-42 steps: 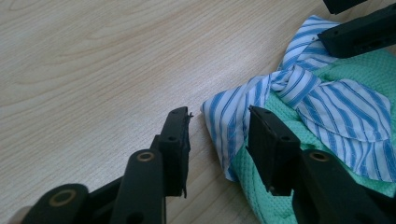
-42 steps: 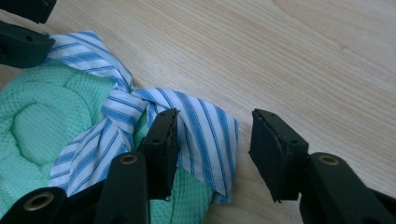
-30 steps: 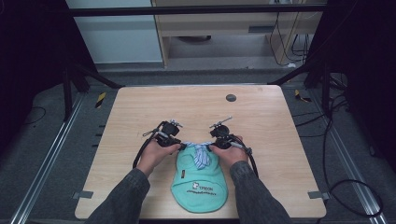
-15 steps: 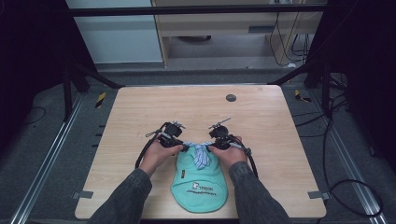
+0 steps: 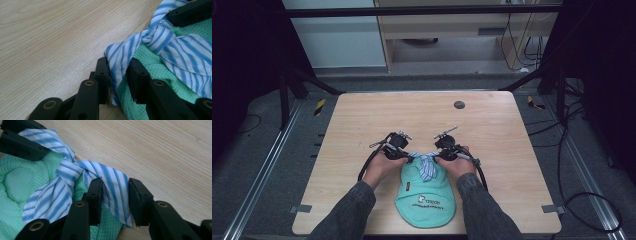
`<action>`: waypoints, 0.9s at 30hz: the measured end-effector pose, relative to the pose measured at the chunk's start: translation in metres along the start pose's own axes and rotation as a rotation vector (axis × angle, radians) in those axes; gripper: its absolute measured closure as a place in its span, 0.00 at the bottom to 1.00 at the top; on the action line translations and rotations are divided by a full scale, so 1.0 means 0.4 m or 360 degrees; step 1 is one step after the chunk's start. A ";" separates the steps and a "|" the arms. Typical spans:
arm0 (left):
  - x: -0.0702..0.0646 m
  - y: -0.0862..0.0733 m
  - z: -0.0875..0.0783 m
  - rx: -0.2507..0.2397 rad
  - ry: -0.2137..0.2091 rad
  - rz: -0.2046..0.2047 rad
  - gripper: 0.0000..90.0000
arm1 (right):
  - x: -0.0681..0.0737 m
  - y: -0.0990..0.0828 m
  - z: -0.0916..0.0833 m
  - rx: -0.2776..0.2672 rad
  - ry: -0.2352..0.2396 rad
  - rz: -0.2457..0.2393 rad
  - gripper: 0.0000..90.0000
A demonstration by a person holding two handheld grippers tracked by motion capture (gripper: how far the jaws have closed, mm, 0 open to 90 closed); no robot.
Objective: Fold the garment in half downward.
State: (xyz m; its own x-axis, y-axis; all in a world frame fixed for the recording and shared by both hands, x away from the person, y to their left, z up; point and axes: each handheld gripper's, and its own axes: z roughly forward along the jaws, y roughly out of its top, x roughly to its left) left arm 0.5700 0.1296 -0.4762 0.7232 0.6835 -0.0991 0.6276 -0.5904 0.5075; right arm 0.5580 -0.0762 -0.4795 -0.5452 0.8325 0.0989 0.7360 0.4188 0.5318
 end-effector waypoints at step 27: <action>-0.002 0.014 -0.043 -0.0112 0.0022 0.0101 0.95 | 0.012 0.001 -0.039 -0.0107 0.0030 -0.0117 0.90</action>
State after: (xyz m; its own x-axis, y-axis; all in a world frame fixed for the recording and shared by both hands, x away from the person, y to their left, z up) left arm 0.5681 0.1329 -0.4586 0.7565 0.6518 -0.0534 0.5585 -0.6014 0.5713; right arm 0.5493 -0.0777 -0.4659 -0.6045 0.7932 0.0734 0.6658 0.4525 0.5933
